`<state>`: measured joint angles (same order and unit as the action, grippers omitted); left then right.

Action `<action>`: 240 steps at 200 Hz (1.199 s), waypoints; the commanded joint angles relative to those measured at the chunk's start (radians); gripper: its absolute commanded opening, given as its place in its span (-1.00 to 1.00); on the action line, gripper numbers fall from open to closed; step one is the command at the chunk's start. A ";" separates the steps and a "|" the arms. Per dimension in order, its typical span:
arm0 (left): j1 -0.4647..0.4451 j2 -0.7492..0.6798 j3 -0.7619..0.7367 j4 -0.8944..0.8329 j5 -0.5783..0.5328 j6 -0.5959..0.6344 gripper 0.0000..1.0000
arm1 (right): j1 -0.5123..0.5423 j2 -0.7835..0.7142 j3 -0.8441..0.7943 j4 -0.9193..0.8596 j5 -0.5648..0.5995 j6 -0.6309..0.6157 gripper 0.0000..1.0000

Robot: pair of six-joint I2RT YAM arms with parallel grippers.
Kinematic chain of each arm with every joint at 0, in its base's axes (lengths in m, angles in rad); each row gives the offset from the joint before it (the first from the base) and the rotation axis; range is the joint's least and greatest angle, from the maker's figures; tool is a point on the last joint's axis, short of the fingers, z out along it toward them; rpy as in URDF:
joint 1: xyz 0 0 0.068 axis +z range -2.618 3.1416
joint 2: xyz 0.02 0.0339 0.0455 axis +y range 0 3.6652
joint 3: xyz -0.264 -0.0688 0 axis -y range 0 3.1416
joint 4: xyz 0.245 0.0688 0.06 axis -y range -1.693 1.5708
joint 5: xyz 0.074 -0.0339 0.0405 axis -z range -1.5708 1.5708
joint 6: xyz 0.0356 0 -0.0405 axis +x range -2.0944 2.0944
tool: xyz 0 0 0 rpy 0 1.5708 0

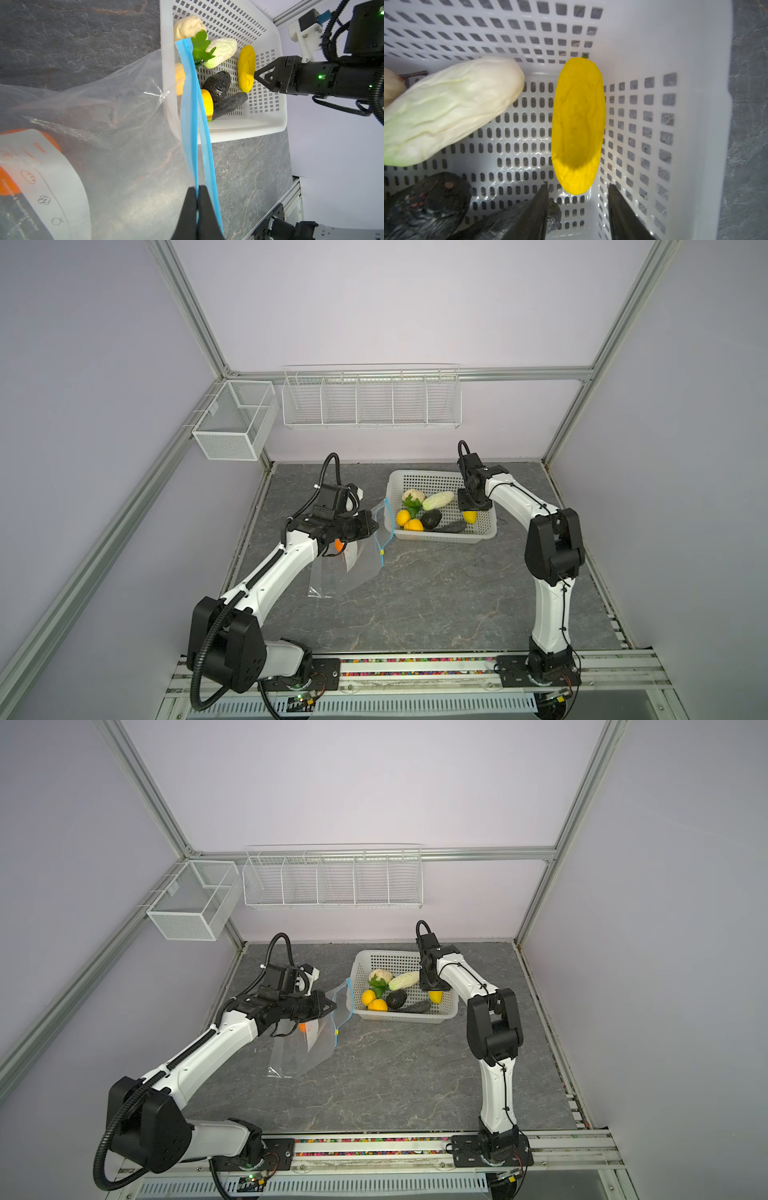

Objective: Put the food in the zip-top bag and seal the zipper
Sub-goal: 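Lower the right gripper onto the yellow squash in the basket, then close the right gripper on the yellow squash and lift it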

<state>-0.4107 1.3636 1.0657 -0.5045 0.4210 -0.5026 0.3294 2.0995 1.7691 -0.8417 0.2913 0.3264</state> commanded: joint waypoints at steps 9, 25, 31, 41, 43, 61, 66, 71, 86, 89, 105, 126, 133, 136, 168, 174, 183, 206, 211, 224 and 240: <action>-0.002 -0.011 -0.011 0.020 0.014 0.011 -1.00 | -0.005 0.044 0.019 -0.014 0.001 -0.012 0.15; -0.002 -0.014 -0.013 0.024 0.014 0.008 -1.00 | -0.006 0.063 0.025 -0.013 -0.001 -0.012 0.17; -0.002 -0.016 -0.015 0.024 0.015 0.007 -1.00 | -0.007 0.070 0.026 -0.012 -0.002 -0.012 0.17; -0.002 -0.019 -0.016 0.026 0.014 0.006 -1.00 | -0.007 0.081 0.026 -0.011 -0.006 -0.011 0.16; -0.002 -0.020 -0.016 0.026 0.015 0.004 -1.00 | -0.007 0.082 0.026 -0.011 -0.006 -0.011 0.16; -0.002 -0.026 -0.024 0.033 0.012 0.000 -1.00 | -0.008 0.100 0.025 -0.007 -0.004 -0.007 0.15; -0.002 -0.026 -0.026 0.034 0.012 -0.002 -1.00 | -0.008 0.104 0.023 -0.004 -0.002 -0.006 0.15; -0.002 -0.026 -0.027 0.034 0.013 -0.003 -1.00 | -0.009 0.109 0.021 -0.002 -0.001 -0.006 0.14; -0.002 -0.024 -0.029 0.036 0.014 -0.005 -1.00 | -0.009 0.119 0.016 0.008 0.010 -0.001 0.11; -0.002 -0.024 -0.028 0.035 0.014 -0.005 -1.00 | -0.008 0.120 0.014 0.009 0.011 0.000 0.10; -0.002 -0.023 -0.029 0.035 0.011 -0.004 -1.00 | -0.007 0.128 0.016 0.015 0.018 -0.001 0.05; -0.002 -0.027 -0.030 0.037 0.011 -0.009 -1.00 | -0.008 0.129 0.016 0.026 0.023 -0.002 -0.01; -0.002 -0.029 -0.032 0.034 0.009 -0.008 -1.00 | -0.008 0.129 0.017 0.030 0.019 -0.005 -0.03; -0.002 -0.032 -0.033 0.033 0.008 -0.008 -1.00 | -0.008 0.129 0.020 0.029 0.017 -0.007 -0.04; -0.003 -0.060 -0.054 0.049 -0.006 -0.023 -1.00 | -0.011 0.128 0.056 -0.010 0.026 -0.027 -0.31; -0.002 -0.061 -0.052 0.049 -0.007 -0.024 -1.00 | -0.012 0.124 0.054 -0.008 0.022 -0.024 -0.35; -0.003 -0.057 -0.047 0.045 -0.009 -0.021 -1.00 | -0.016 0.121 0.053 -0.007 0.011 -0.020 -0.40; -0.002 -0.036 -0.035 0.032 -0.001 -0.012 -1.00 | -0.015 0.122 0.066 -0.021 -0.005 -0.013 -0.46; -0.002 -0.032 -0.035 0.032 0.001 -0.014 -1.00 | -0.015 0.119 0.066 -0.023 -0.006 -0.012 -0.47; -0.003 -0.024 -0.033 0.036 0.008 -0.015 -1.00 | -0.016 0.112 0.064 -0.030 -0.005 -0.012 -0.48; -0.002 -0.020 -0.032 0.038 0.009 -0.017 -1.00 | -0.016 0.091 0.060 -0.036 -0.003 -0.018 -0.50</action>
<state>-0.4107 1.3300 1.0229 -0.4721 0.4206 -0.5190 0.3202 2.2208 1.8141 -0.8505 0.2909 0.3103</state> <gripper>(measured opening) 0.047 0.316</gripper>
